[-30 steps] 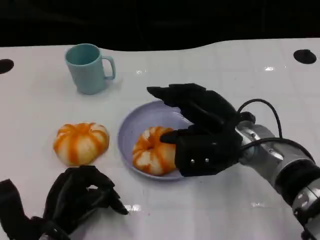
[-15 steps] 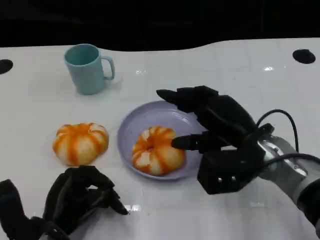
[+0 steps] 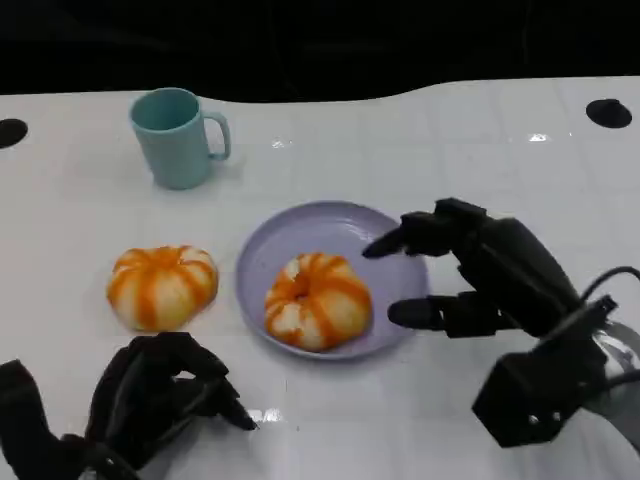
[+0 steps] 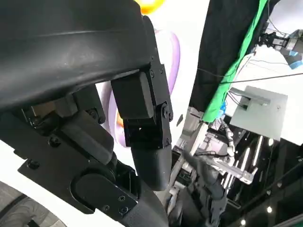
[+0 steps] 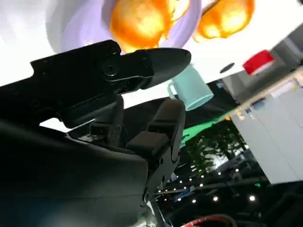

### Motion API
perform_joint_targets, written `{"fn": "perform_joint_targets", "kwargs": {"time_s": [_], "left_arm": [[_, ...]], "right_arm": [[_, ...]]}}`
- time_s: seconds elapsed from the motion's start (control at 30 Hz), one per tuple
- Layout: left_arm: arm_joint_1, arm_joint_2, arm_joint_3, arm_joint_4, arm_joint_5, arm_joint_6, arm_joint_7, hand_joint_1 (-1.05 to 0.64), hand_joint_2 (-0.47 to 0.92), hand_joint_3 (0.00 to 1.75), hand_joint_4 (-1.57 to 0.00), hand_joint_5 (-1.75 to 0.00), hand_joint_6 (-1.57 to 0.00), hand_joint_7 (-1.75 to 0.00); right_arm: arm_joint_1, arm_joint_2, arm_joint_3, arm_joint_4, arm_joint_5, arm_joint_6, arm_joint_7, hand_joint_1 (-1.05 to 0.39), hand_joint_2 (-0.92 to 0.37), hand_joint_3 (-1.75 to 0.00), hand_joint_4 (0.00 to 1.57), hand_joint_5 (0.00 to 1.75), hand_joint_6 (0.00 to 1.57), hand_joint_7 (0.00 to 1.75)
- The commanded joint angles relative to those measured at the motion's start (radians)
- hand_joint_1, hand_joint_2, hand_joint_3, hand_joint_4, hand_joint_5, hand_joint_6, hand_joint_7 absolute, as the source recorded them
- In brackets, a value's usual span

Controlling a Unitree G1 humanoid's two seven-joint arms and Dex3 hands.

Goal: Grasp the bread from the table and place it into the plate.

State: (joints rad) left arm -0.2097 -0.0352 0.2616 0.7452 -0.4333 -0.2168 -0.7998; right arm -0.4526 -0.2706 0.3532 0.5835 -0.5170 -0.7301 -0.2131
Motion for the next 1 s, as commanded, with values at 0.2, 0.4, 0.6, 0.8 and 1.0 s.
{"fn": "perform_joint_targets", "kwargs": {"time_s": [0.2,0.4,0.6,0.8,1.0], "left_arm": [[0.004,0.011,0.000,-0.006,-0.004,-0.001,0.002,-1.05,0.61,0.00,-1.57,-0.60,-1.57,-0.37],[0.004,0.009,-0.002,-0.010,-0.005,0.004,0.003,-1.05,0.61,0.00,-1.57,-0.60,-1.57,-0.37],[0.005,0.003,-0.002,-0.011,-0.007,0.008,0.006,-1.05,0.60,0.00,-1.57,-0.60,-1.57,-0.37],[0.010,0.004,-0.004,-0.020,-0.004,0.011,0.008,-1.05,0.60,0.00,-1.57,-0.60,-1.57,-0.37],[0.010,0.011,-0.002,-0.018,-0.006,0.012,-0.001,-1.05,0.61,0.00,-1.57,-0.59,-1.57,-0.36]], "right_arm": [[0.198,-0.046,-0.090,-0.148,0.172,-0.083,0.107,-0.51,-0.92,-0.17,0.60,1.74,0.50,1.58],[0.346,-0.050,-0.124,-0.286,0.339,-0.021,0.250,-0.47,-0.92,-0.20,0.70,1.75,0.60,1.63],[0.486,-0.059,-0.152,-0.406,0.484,0.090,0.390,-0.43,-0.92,-0.23,0.73,1.75,0.56,1.74],[0.564,-0.042,-0.176,-0.457,0.554,0.167,0.479,-0.41,-0.92,-0.28,0.70,1.75,0.51,1.75],[0.552,0.027,-0.206,-0.387,0.551,0.112,0.466,-0.44,-0.92,-0.34,0.72,1.75,0.52,1.75]]}}
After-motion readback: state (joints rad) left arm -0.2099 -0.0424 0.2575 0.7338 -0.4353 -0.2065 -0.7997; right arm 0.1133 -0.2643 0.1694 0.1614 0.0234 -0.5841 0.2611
